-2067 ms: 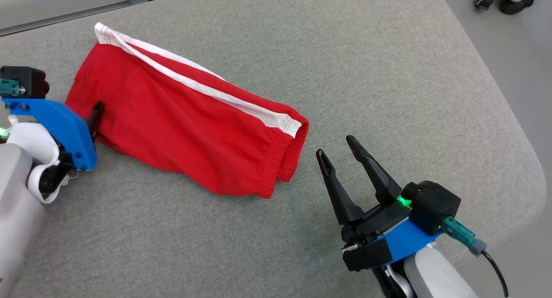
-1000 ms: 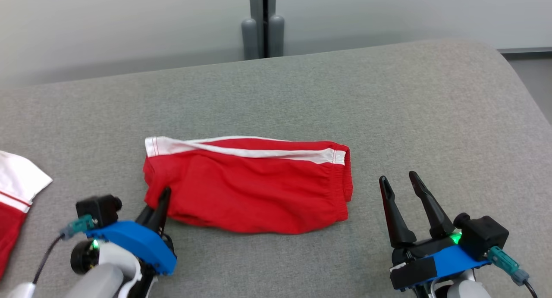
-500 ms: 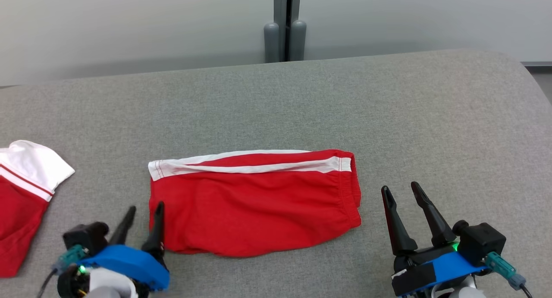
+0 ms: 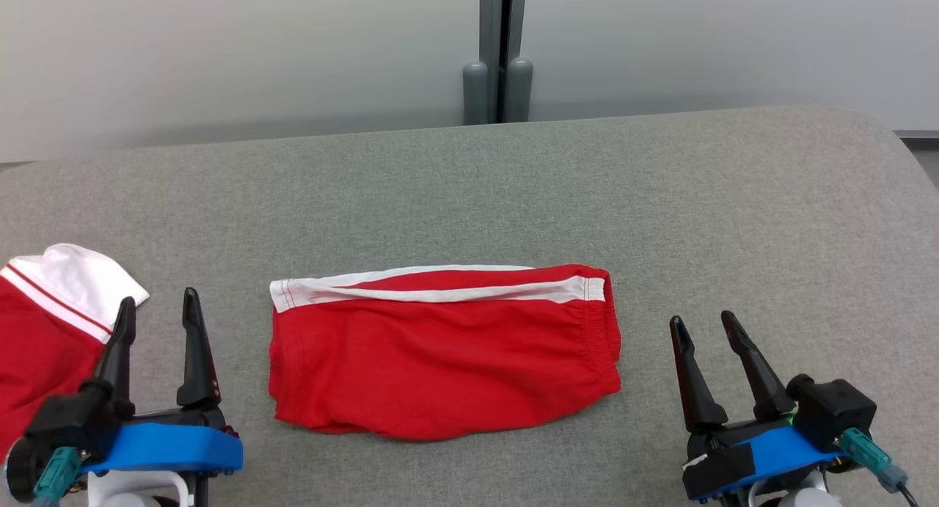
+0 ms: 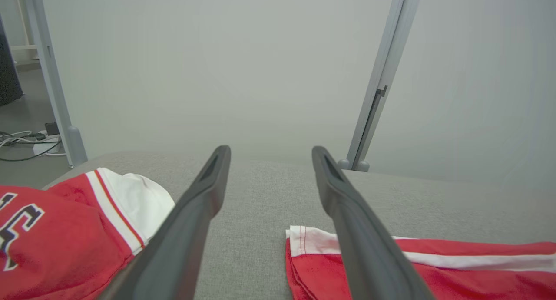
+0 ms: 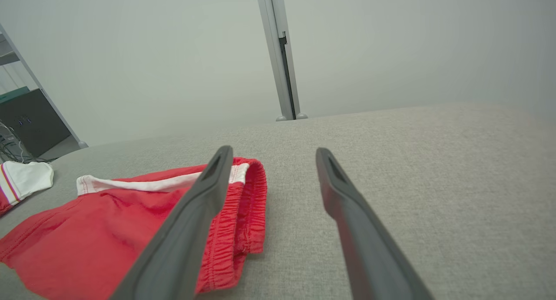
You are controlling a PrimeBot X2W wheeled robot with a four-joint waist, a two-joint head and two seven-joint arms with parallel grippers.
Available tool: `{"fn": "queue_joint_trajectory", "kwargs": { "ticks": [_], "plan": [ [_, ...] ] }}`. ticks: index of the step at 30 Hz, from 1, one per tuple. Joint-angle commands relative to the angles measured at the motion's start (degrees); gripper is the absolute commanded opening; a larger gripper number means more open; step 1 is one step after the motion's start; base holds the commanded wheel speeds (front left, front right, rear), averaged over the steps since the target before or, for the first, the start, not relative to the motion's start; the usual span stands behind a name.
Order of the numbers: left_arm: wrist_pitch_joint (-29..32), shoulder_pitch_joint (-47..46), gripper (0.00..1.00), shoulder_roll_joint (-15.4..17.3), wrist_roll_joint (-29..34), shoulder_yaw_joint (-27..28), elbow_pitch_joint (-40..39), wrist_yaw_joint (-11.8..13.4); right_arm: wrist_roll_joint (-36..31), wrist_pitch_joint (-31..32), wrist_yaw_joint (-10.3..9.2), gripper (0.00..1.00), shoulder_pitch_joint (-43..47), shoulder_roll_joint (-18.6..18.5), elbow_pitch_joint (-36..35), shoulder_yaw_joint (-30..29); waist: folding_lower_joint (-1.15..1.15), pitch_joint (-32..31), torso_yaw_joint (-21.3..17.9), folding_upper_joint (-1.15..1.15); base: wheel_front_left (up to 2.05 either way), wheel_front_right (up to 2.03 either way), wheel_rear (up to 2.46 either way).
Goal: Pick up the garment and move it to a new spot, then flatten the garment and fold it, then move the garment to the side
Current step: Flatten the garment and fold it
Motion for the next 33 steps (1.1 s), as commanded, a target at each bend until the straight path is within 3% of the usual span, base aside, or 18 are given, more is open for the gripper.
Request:
{"fn": "queue_joint_trajectory", "kwargs": {
  "ticks": [1,8,17,33],
  "plan": [
    [-0.3,0.8,1.00,-0.2,1.9,1.1,-0.4,-0.5,-0.5,-0.2,0.03,1.00,0.5,-0.1,-0.2,-0.4,0.00,-0.1,0.1,0.00,0.00,0.00,0.00],
    [-0.3,6.2,1.00,-4.8,11.6,7.6,-1.0,-3.5,-2.0,-0.2,0.03,1.00,2.0,0.0,-0.2,-1.5,0.00,-1.4,0.8,0.00,0.00,0.00,0.00],
    [-0.3,8.3,1.00,-8.4,17.0,10.2,2.6,-6.5,-4.3,-0.2,0.03,1.00,3.4,0.1,1.0,-0.5,0.00,-3.1,1.5,0.00,0.00,0.00,0.00],
    [-0.3,8.0,1.00,-10.3,21.7,13.1,5.6,-8.8,-4.9,-0.2,0.03,1.00,3.7,0.1,4.3,0.0,0.00,-4.5,2.1,0.00,0.00,0.00,0.00]
  ]
}}
